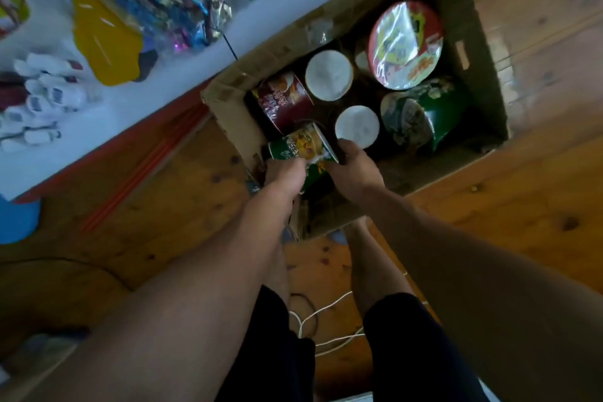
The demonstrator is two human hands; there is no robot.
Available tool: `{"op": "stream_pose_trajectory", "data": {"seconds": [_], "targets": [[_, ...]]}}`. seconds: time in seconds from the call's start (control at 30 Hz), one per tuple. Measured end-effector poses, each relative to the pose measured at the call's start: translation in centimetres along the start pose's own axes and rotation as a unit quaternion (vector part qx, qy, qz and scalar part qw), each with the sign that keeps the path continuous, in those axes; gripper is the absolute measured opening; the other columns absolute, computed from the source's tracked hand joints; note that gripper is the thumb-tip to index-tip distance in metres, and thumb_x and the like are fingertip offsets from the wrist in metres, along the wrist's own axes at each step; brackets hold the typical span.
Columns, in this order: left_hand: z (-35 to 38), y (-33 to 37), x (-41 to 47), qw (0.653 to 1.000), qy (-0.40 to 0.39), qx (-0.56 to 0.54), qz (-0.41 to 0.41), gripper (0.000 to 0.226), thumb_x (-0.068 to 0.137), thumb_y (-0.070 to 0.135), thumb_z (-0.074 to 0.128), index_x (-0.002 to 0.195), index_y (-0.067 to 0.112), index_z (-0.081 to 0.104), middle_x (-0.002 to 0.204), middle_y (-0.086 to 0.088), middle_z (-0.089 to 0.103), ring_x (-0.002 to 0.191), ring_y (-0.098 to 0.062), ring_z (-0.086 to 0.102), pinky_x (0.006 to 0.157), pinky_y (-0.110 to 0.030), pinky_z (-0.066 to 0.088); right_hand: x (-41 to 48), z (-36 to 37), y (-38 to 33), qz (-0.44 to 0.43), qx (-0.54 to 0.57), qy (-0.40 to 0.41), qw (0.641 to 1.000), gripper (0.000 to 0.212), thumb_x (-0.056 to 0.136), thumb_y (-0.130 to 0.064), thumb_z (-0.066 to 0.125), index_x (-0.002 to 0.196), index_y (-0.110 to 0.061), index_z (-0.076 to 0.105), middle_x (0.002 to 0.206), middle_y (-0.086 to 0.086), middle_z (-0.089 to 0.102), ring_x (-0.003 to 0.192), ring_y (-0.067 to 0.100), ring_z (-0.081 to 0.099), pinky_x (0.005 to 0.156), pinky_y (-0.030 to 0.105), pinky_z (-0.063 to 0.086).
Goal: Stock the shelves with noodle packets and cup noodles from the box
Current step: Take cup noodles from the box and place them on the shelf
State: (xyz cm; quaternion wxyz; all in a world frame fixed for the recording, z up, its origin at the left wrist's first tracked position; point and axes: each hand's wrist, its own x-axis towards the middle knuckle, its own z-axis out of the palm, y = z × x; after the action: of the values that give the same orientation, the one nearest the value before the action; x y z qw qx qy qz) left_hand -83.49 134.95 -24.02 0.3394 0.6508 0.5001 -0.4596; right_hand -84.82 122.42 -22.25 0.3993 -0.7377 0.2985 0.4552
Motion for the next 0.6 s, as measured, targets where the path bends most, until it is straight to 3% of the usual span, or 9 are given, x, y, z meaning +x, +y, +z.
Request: {"op": "stream_pose_trajectory", "data": {"seconds": [0.07,0.17,0.27,0.4,0.6], "targets": [[0.2,0.0,1.1,1.000,0.000,-0.010,-0.004,0.010,0.095,0.023,0.057,0.093,0.013,0.055,0.089,-0.002,0.058,0.069,-0.013,0.053,0.056,-0.023,0.039,1.4,1.1,0.1,-0.010,0.004,-0.002,1.000,0.046,0.095,-0.021,0.053,0.140,-0.017,0.044,0.133,0.008,0.054,0.117,0.026,0.053,0.086,0.027,0.036],[-0.1,-0.2,2.3,0.999,-0.011,-0.044,-0.003,0.027,0.094,0.022,0.058,0.116,0.007,0.057,0.105,-0.005,0.063,0.072,-0.013,0.054,0.052,-0.024,0.037,3.0,2.3,0.3,0.004,0.017,-0.012,1.000,0.056,0.096,-0.020,0.051,0.149,-0.021,0.036,0.144,0.007,0.048,0.128,0.028,0.048,0.101,0.033,0.040],[-0.4,-0.9,2.7,0.998,-0.020,-0.055,0.017,0.038,0.092,0.023,0.057,0.128,0.010,0.057,0.116,-0.008,0.064,0.081,-0.014,0.057,0.057,-0.026,0.037,3.4,3.2,0.6,0.033,0.045,-0.010,0.998,0.057,0.095,-0.025,0.053,0.150,-0.026,0.036,0.141,0.007,0.052,0.127,0.029,0.050,0.105,0.039,0.042],[-1.0,-1.4,0.8,0.994,-0.070,-0.055,0.063,0.031,0.092,0.019,0.055,0.122,0.016,0.061,0.116,-0.006,0.065,0.097,-0.019,0.059,0.066,-0.028,0.040,1.8,2.9,1.4,0.060,0.081,0.031,0.994,0.045,0.093,-0.030,0.055,0.138,-0.025,0.050,0.129,0.004,0.060,0.118,0.028,0.056,0.086,0.030,0.040],[-3.6,-1.0,-4.8,0.978,-0.106,0.008,0.177,0.046,0.094,0.023,0.056,0.140,0.030,0.053,0.135,0.003,0.059,0.121,-0.020,0.054,0.080,-0.025,0.040,-4.0,0.8,-0.1,0.067,0.179,0.101,0.976,0.051,0.092,-0.032,0.061,0.140,-0.023,0.046,0.124,0.000,0.058,0.112,0.023,0.056,0.095,0.038,0.046]]}}
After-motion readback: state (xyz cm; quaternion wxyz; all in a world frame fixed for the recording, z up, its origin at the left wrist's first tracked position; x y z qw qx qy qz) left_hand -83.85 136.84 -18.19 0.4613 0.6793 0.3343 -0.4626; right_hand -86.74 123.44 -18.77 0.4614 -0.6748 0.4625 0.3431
